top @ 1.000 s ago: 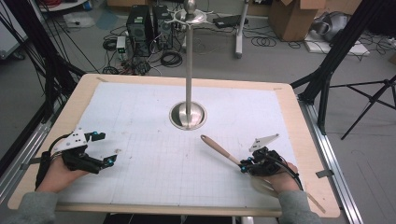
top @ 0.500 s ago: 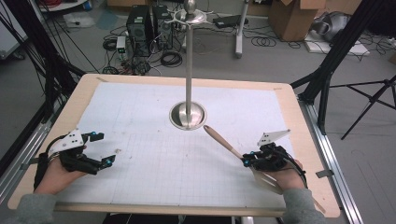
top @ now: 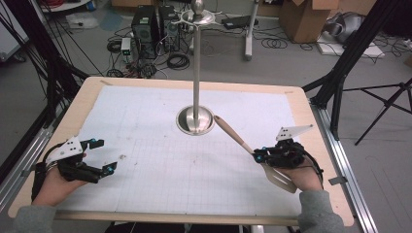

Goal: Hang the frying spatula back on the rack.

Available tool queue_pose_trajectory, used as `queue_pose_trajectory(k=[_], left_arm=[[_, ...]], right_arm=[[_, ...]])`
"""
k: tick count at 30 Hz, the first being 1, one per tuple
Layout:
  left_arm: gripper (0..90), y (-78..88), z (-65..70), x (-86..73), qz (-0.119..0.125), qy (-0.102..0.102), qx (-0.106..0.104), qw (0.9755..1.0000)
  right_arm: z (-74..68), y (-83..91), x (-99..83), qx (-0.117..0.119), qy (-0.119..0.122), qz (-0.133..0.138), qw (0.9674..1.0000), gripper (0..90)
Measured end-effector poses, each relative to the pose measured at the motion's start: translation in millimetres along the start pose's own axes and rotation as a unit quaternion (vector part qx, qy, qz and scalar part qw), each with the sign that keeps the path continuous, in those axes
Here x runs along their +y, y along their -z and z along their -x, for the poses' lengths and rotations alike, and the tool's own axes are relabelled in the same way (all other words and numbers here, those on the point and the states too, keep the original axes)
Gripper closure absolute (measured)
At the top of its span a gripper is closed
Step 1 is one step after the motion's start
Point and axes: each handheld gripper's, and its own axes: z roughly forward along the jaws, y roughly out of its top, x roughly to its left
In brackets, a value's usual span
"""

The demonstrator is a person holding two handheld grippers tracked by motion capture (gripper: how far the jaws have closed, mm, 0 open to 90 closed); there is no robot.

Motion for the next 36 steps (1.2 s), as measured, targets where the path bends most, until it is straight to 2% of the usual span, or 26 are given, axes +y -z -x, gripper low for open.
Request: queue_pose_trajectory(k=[7, 12, 22, 32, 36], left_arm=[[2.0, 2.1, 0.9, -0.3, -0.001, 0.004, 0.007, 1.0000], [2.0, 4.6, 1.2, -1.2, 0.000, 0.006, 0.003, 1.0000], [2.0, 10.3, 1.8, -3.8, 0.001, 0.009, 0.010, 0.9999], [2.0, 16.9, 4.8, -7.1, -0.004, 0.011, 0.016, 0.9998], [2.0, 25.1, 2.1, -6.9, 0.007, 0.014, 0.024, 0.9996]], right_arm=[[6.3, 10.6, 4.6, 0.017, 0.015, 0.028, 0.9993, 78.0], [7.6, 16.0, 15.3, 0.020, 0.028, 0.031, 0.9989, 78.1], [10.5, 25.3, 39.3, 0.021, 0.051, 0.041, 0.9976, 78.0], [17.0, 30.6, 55.3, 0.025, 0.054, 0.048, 0.9971, 78.0], [20.5, 31.2, 59.9, 0.029, 0.052, 0.057, 0.9966, 78.0]])
